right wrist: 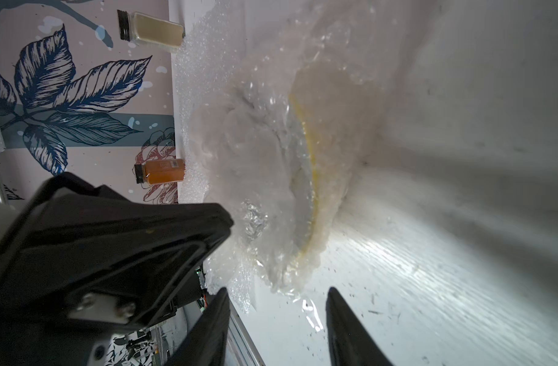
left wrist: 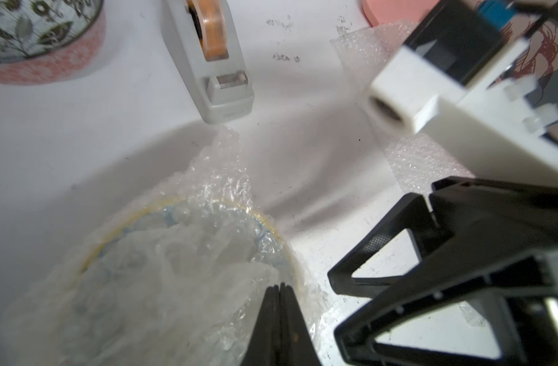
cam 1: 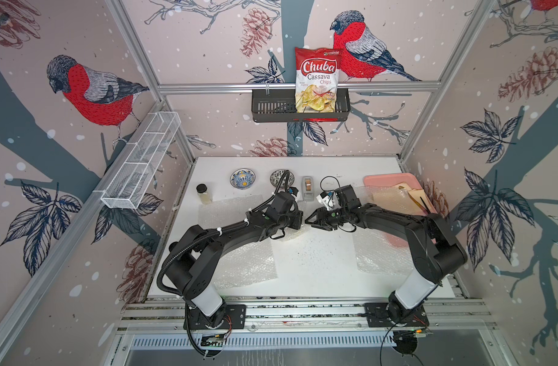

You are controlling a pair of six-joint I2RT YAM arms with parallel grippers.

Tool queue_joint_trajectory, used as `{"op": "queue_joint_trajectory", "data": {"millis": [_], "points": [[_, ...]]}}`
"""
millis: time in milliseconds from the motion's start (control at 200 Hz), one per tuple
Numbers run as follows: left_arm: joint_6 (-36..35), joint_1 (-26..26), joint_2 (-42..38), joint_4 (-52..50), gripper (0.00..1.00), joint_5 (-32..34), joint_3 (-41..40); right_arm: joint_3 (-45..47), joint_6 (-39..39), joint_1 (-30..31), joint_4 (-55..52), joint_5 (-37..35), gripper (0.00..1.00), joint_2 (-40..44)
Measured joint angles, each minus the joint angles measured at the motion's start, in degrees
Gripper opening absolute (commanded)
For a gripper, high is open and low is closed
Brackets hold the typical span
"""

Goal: Wrap bowls in bubble wrap
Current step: Stick the tape on the bubble wrap, then pick up the bubble-wrapped bowl from the center of the board.

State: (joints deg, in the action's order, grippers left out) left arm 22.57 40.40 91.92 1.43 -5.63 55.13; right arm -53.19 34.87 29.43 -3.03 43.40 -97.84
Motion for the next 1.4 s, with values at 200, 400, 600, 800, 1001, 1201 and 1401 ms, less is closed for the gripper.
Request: {"op": "queue_joint_trajectory", "data": {"millis": [200, 400, 600, 800, 1001, 1201, 1401], "points": [[1.2, -0.6, -4.9, -2.1, 0.15, 3.7, -0.4, 0.0, 1.8, 1.5, 0.5, -1.2, 0.53, -1.4], [4.6, -5.2, -9.8, -2.3, 0.18, 8.0, -5.8, 0.0, 4.5, 2.3, 3.1, -1.6, 0.53, -2.3], [7.3, -9.5, -9.9, -2.1, 0.19, 10.3, -9.1, 0.1, 7.5, 2.7, 5.9, -2.8, 0.51, -4.0], [7.6, -10.5, -3.3, -0.2, 0.18, 9.9, -9.2, 0.4, 10.0, 3.1, 8.0, -3.1, 0.48, -5.6], [9.0, -10.6, 0.2, 2.8, 0.18, 6.8, -9.8, 0.5, 10.4, 3.4, 10.1, -3.5, 0.36, -7.2], [9.5, -10.6, -1.6, 4.0, 0.18, 5.9, -11.3, -0.8, 10.4, 3.4, 10.2, -4.7, 0.23, -8.2], [10.0, -10.6, -5.5, 4.3, 0.18, 6.9, -13.1, -2.3, 9.7, 3.4, 9.1, -7.5, 0.10, -9.1]]}}
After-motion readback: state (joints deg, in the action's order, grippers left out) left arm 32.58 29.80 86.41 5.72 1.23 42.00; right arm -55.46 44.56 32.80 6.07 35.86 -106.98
